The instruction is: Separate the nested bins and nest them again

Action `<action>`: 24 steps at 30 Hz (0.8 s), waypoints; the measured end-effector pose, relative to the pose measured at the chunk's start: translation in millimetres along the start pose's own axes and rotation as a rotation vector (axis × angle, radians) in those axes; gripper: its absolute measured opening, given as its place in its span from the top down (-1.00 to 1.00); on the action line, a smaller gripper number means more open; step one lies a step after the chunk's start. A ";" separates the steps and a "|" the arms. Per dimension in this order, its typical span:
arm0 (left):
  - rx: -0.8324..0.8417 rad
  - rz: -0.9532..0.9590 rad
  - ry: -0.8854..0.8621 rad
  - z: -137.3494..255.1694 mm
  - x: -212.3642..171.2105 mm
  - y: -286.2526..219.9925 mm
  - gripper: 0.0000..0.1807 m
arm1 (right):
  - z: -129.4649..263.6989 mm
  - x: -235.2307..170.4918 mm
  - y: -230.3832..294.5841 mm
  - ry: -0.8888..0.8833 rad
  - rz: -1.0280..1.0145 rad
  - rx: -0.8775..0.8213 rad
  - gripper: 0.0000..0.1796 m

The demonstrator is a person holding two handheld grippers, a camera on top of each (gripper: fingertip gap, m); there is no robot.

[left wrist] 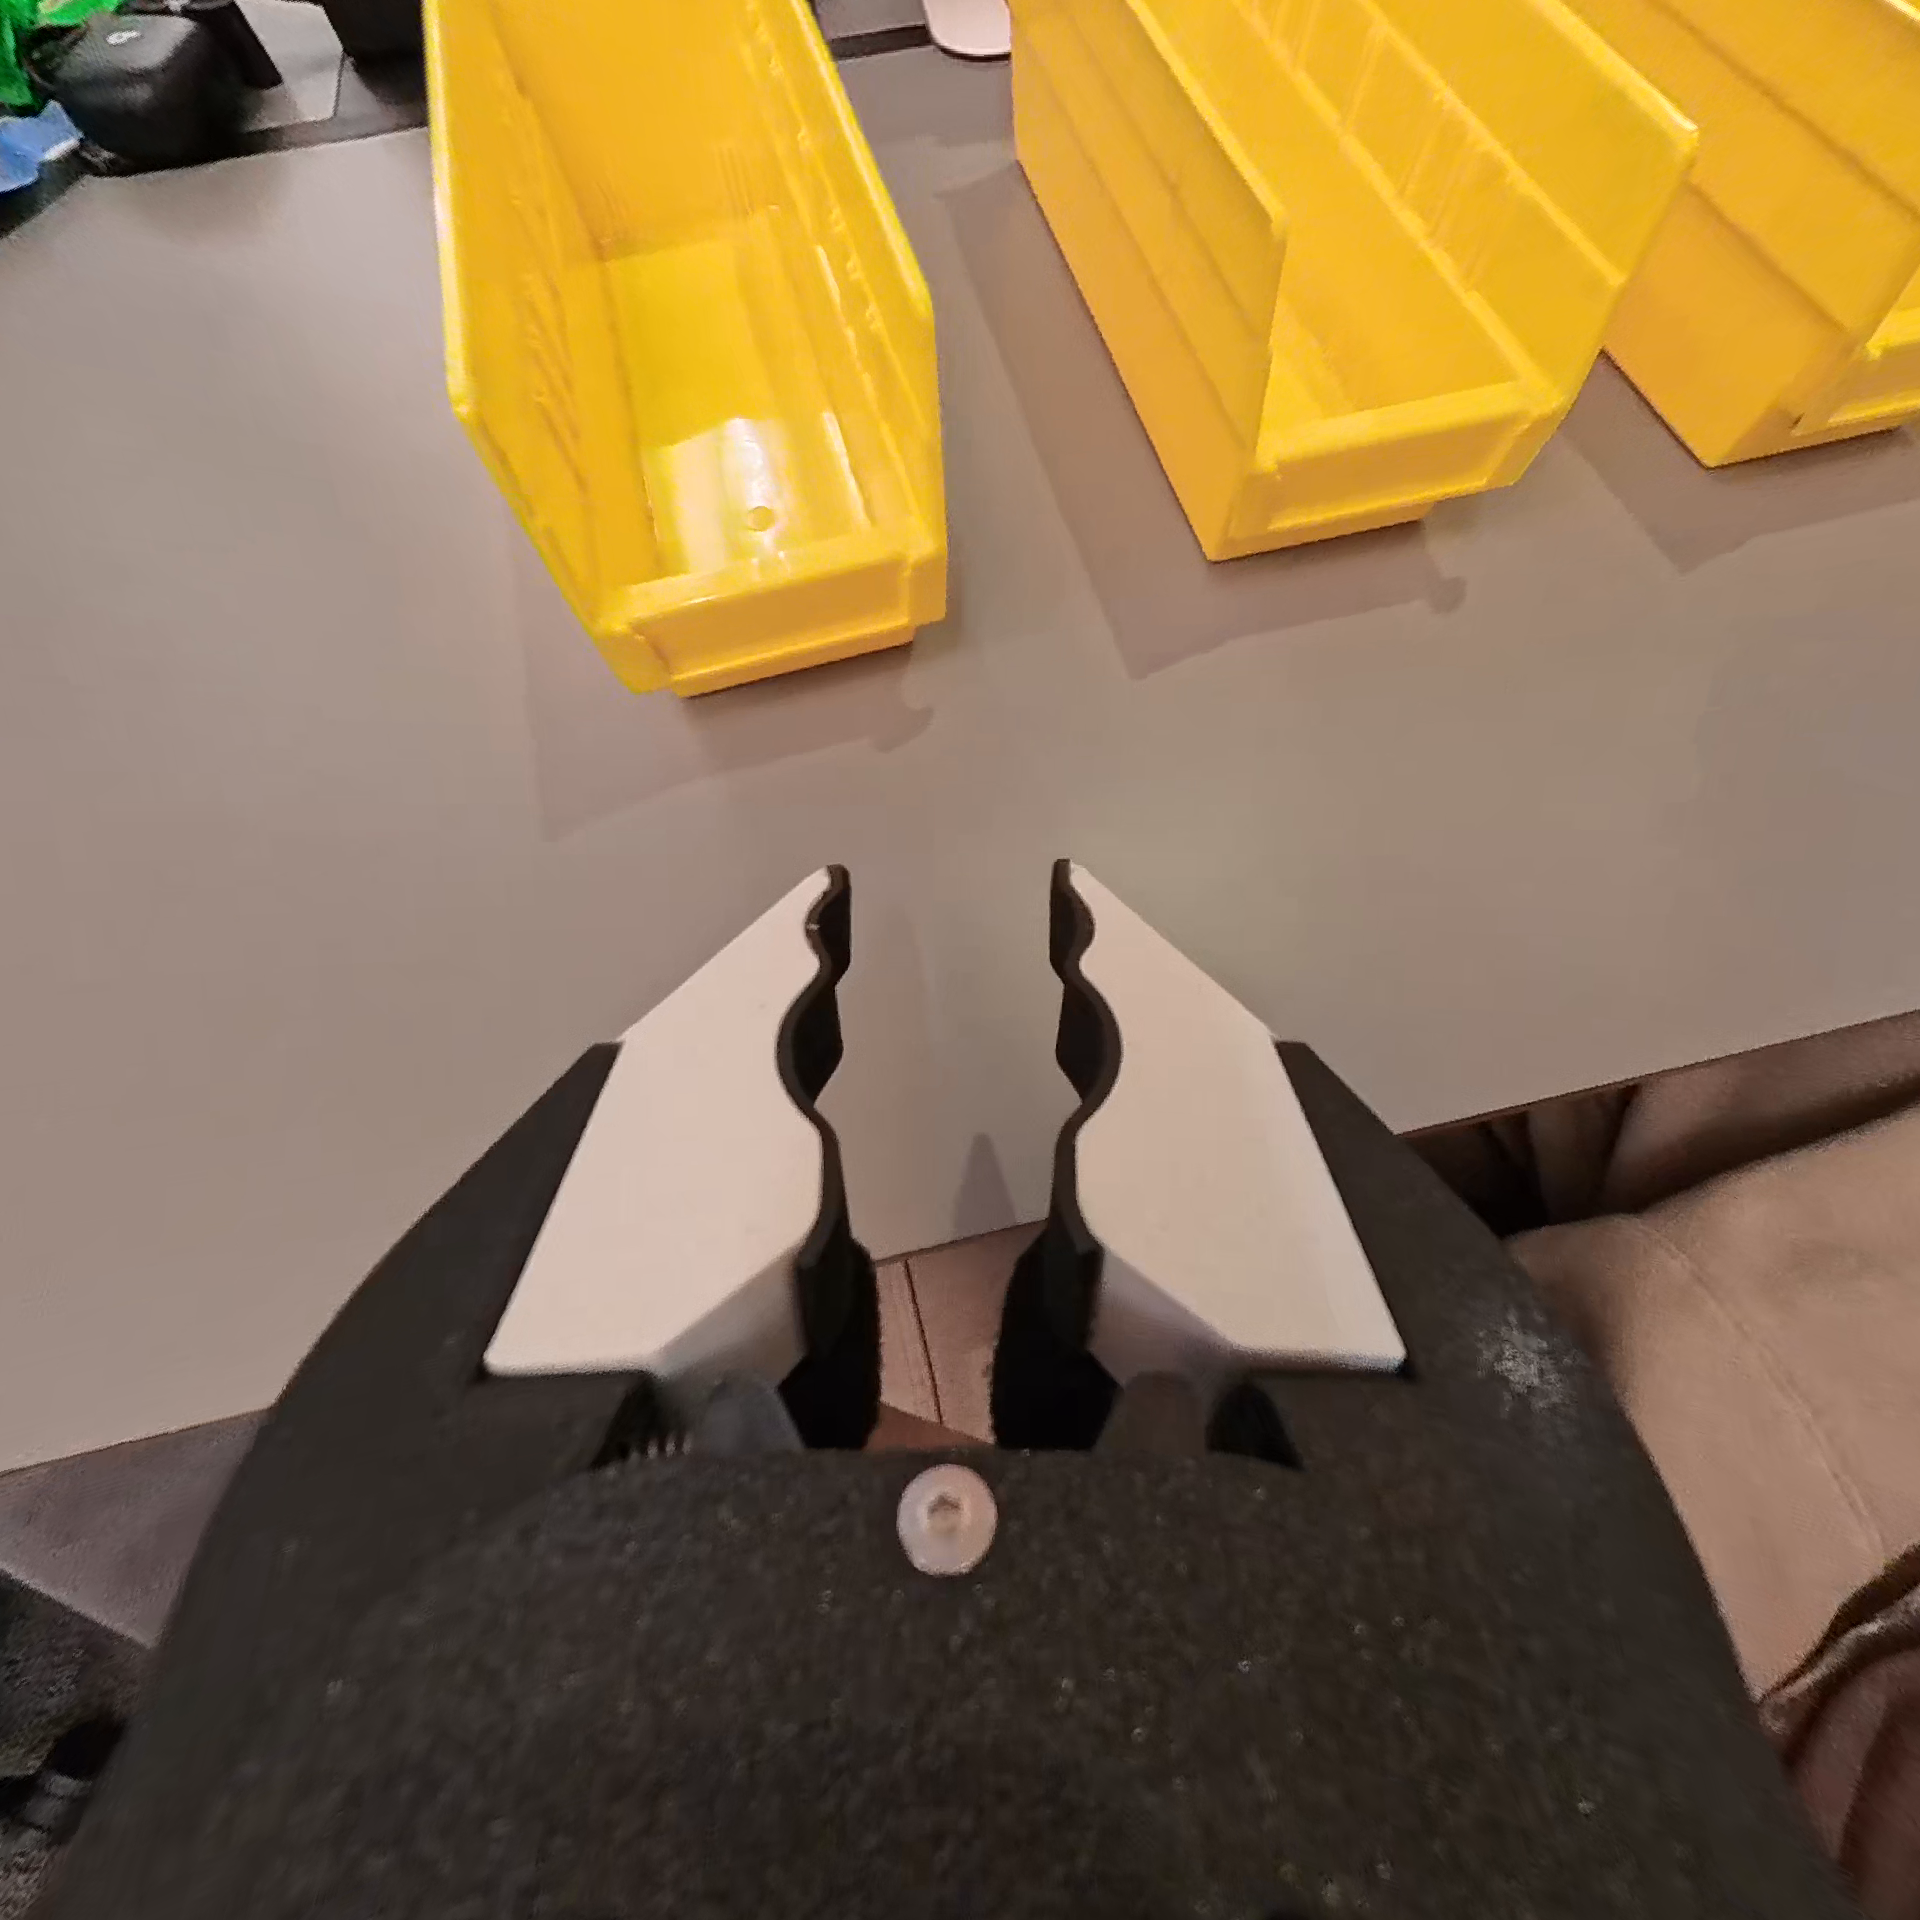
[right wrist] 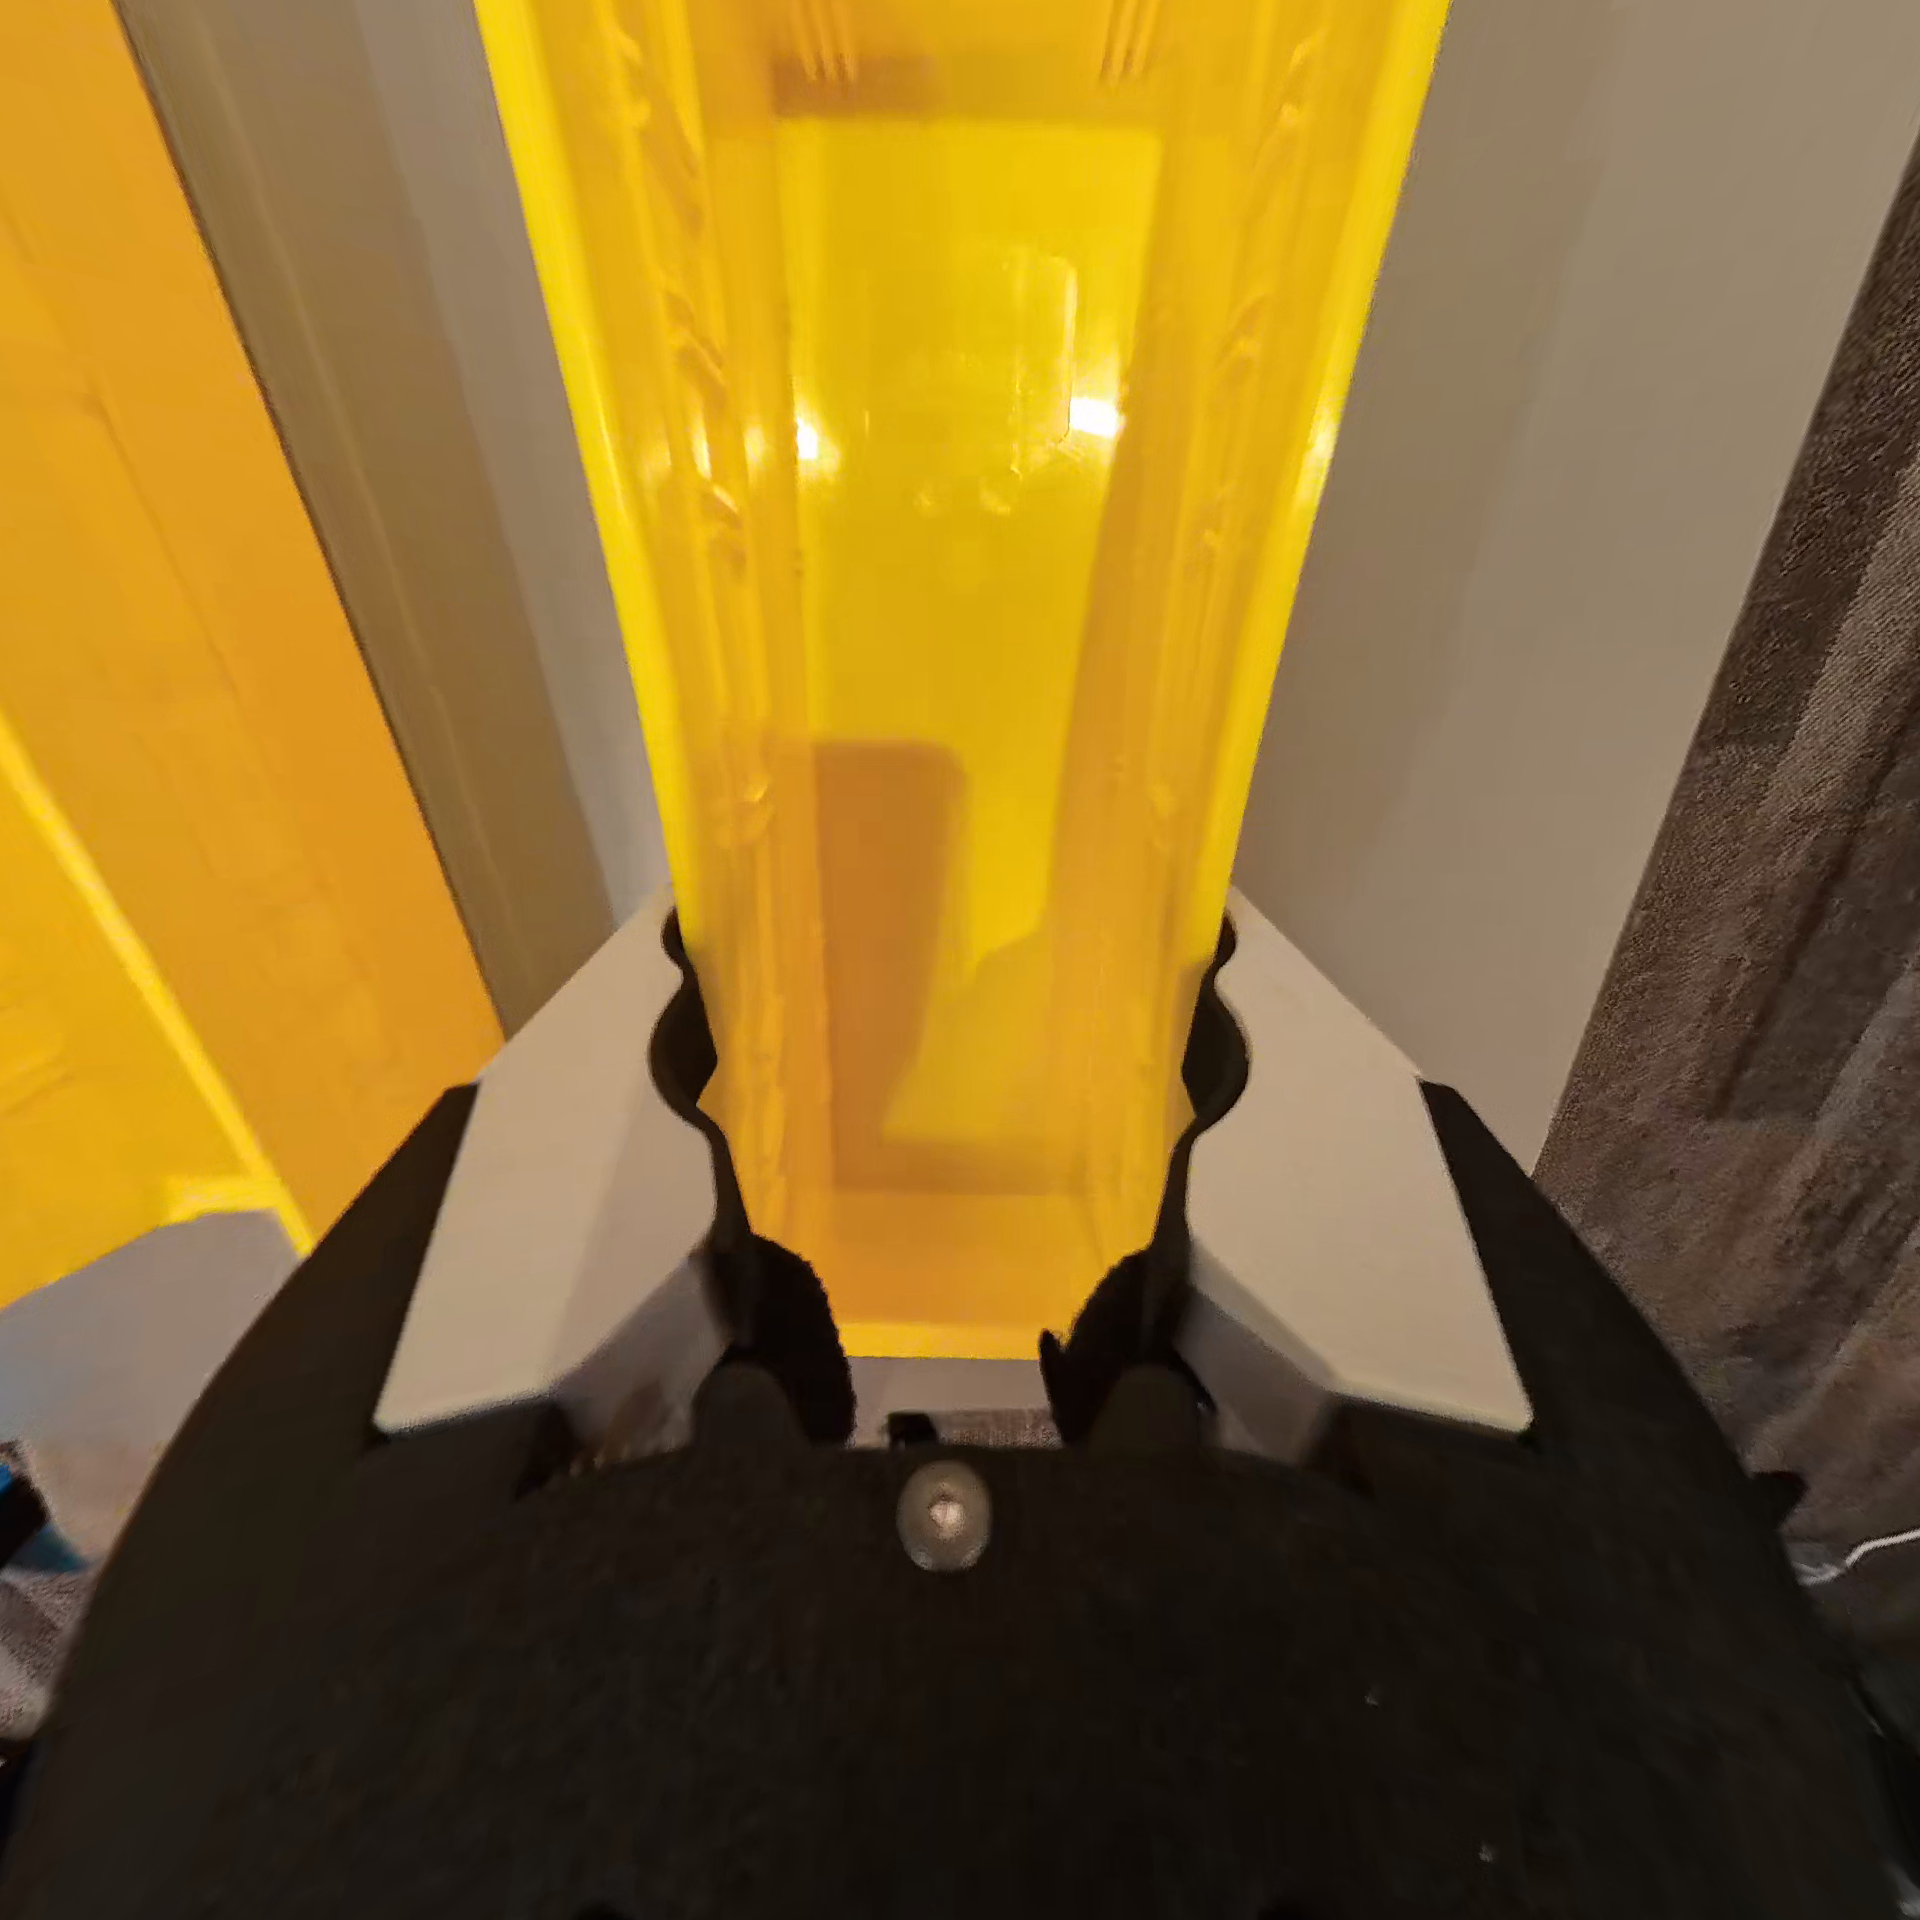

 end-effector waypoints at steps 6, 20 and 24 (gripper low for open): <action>-0.026 -0.016 -0.007 -1.1 4.2 -7.1 0.60 | 77.8 -16.4 14.3 -0.084 -0.037 0.003 -0.03; -0.042 -0.005 -0.019 5.3 1.5 -8.2 0.61 | 120.0 -23.7 173.2 -0.157 0.089 0.063 -0.06; -0.042 0.009 -0.007 4.3 -0.5 -4.0 0.61 | 90.5 -13.6 191.1 -0.093 0.108 0.021 -0.07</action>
Point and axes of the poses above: each gripper's, where its closed fingertips meet, z back along the fingers, x out of its top, y = z × x across the jaws, the point moved 7 cm from there along z, back along the fingers, and after that the axes turned 14 degrees about y, right-handed, at the moved point
